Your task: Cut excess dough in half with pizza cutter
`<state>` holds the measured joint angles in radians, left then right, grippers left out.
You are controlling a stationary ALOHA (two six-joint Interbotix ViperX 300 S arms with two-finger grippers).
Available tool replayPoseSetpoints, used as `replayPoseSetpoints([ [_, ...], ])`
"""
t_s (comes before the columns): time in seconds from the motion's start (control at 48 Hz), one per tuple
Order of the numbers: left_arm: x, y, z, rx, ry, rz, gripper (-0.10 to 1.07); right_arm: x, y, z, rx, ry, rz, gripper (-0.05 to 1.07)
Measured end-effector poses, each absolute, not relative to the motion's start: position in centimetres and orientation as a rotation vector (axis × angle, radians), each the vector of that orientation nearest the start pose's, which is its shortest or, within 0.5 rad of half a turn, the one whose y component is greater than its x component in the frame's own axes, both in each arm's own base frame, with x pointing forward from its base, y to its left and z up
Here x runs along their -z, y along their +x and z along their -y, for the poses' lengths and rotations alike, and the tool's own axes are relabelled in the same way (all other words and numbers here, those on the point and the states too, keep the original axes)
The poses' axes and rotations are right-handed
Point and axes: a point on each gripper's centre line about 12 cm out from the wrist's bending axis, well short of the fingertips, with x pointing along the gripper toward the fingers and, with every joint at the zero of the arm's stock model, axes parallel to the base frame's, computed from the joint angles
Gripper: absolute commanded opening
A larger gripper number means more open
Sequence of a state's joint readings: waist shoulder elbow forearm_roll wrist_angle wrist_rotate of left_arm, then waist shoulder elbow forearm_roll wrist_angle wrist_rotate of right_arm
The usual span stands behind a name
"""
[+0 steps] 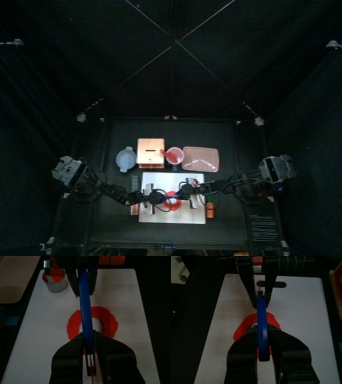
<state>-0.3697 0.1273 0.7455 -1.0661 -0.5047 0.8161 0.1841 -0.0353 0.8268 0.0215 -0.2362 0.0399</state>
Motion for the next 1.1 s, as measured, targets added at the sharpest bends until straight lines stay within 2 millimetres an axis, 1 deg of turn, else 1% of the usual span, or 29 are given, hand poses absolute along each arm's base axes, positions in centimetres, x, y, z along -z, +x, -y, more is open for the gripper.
replayPoseSetpoints([
  [0.229,-12.4,37.4,8.5,-0.119,-0.008,-0.598,0.52,-14.9,35.3,-6.4,-0.126,0.062,-0.590,0.40],
  [0.438,-12.3,37.5,7.9,-0.125,-0.015,-0.607,0.52,-14.6,35.1,-6.3,-0.111,0.086,-0.623,0.40],
  [0.646,-12.3,37.6,7.9,-0.127,-0.019,-0.607,0.52,-14.4,35.0,-6.3,-0.109,0.089,-0.634,0.40],
  [1.104,-10.9,38.2,7.8,-0.141,-0.017,-0.636,0.52,-13.4,34.8,-6.2,-0.095,0.104,-0.673,0.40],
])
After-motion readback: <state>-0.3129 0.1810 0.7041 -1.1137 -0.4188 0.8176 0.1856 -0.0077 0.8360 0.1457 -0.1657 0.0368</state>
